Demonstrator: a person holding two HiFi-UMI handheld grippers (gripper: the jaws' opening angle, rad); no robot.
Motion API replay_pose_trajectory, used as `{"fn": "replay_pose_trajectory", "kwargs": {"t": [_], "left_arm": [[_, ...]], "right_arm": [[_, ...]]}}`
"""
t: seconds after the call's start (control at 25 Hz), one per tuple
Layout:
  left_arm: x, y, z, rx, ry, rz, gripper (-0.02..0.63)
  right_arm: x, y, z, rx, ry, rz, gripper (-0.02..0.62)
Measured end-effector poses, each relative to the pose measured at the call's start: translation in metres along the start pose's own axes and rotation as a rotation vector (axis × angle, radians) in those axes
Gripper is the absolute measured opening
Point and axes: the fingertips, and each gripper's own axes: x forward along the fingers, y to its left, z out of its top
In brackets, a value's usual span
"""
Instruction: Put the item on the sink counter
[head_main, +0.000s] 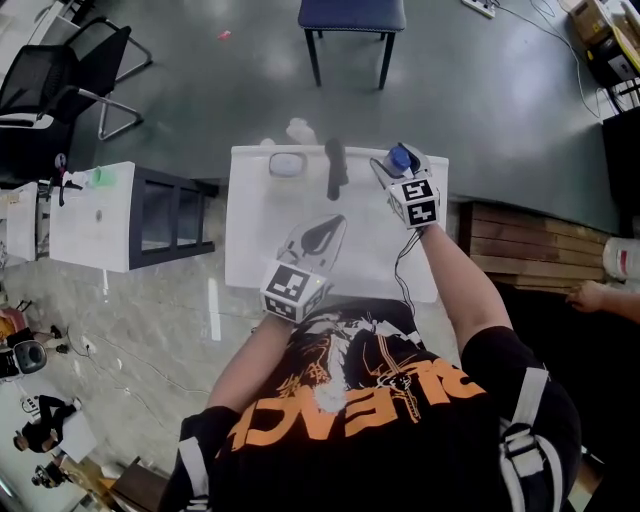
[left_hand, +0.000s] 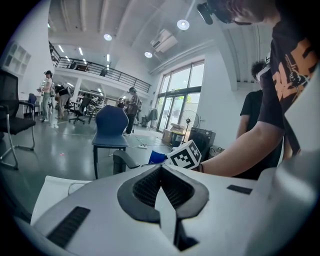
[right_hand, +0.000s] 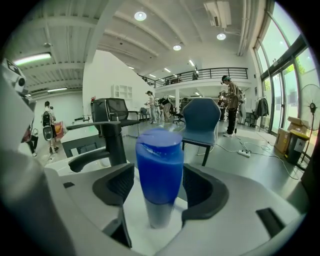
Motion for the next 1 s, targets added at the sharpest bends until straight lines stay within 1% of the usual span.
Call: {"fn": "replay_pose_trajectory", "kwargs": {"t": [0.2,0.36,0.48,0.6,0.8,1.0], "left_arm": [[-0.002,0.002,0.003,-0.012,-0.025,-0.002,0.015],[-0.005,0.005,0.009,-0.036,-0.049,-0.003,0.015],[-0.006,0.003,0.015,-0.037,-0.066,-0.013,0.015],[-0.012,0.003,0.021,-0.037,-0.081,-0.014,0.015],[-0.021,0.007,0.033,-0.032,-0.120,-0.016,0.015],[-0.036,0.006,0.055,-0.004,-0.166,-0.028,0.015]], "right_arm": [[-0.026,0.000,0.016,-0.001,-0.062,-0.012,0.331],[-0.046,0.002,0.027,-0.012,-0.091,-0.023,0.331],[-0.061,0.000,0.038,-0.013,-0.117,-0.038,0.331],[-0.079,0.006,0.051,-0.016,-0.151,-0.036,0.331],[-0.120,0.021,0.088,-0.017,-0.256,-0.030,0.330],[-0.171,0.038,0.128,-0.001,-0.361,-0.016,0.314]]}}
